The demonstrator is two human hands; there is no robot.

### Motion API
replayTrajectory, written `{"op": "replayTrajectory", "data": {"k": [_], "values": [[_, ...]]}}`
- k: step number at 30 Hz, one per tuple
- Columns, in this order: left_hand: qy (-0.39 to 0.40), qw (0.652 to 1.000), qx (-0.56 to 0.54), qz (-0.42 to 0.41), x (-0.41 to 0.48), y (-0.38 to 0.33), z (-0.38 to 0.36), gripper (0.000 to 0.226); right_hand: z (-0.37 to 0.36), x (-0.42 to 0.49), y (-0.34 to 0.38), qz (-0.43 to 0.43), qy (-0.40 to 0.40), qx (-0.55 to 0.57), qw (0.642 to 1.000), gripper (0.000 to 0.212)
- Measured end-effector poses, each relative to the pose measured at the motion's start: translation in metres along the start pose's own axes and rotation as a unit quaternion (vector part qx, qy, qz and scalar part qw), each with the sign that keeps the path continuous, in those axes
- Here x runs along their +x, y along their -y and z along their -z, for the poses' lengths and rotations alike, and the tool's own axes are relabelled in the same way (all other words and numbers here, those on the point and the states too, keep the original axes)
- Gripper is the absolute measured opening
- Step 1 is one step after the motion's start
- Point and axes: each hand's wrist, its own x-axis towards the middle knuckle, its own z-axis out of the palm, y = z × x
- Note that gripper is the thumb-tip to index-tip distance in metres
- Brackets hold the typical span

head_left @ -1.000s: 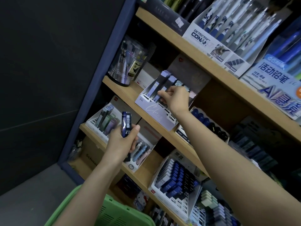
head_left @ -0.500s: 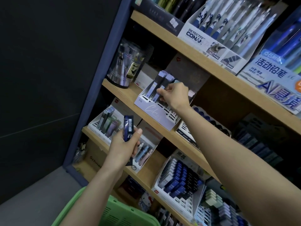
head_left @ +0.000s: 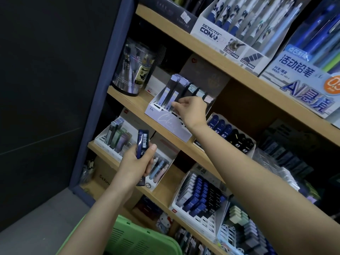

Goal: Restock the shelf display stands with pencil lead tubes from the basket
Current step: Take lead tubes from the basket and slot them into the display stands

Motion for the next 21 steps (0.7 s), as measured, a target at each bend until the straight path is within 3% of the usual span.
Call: {"op": "replayTrajectory", "data": {"k": [4,6,8,10,15,21], "values": [[0.038,0.999,0.019,0.006,-0.003,0.000,-0.001,0.024,0.012,-0.041,0.014,0.034,-0.018,0.047,0.998,0.016],[0.058,0.998,0.027,0.007,-0.004,-0.001,0.000,0.027,0.014,-0.068,0.021,0.063,0.085,0.047,0.993,0.017],[0.076,0.997,0.027,0.017,-0.006,-0.003,-0.001,0.028,0.013,-0.087,0.021,0.037,0.217,0.044,0.974,0.023],[0.090,0.995,0.021,0.028,-0.008,-0.003,-0.003,0.027,0.013,-0.096,0.019,-0.005,0.287,0.072,0.955,0.026],[0.124,0.991,0.030,0.043,-0.014,-0.006,-0.005,0.031,0.020,-0.097,0.011,-0.052,0.286,0.172,0.941,0.018],[0.129,0.991,-0.009,0.033,-0.017,-0.009,-0.003,0.036,0.036,-0.097,0.000,-0.109,0.196,0.250,0.942,0.008]]}}
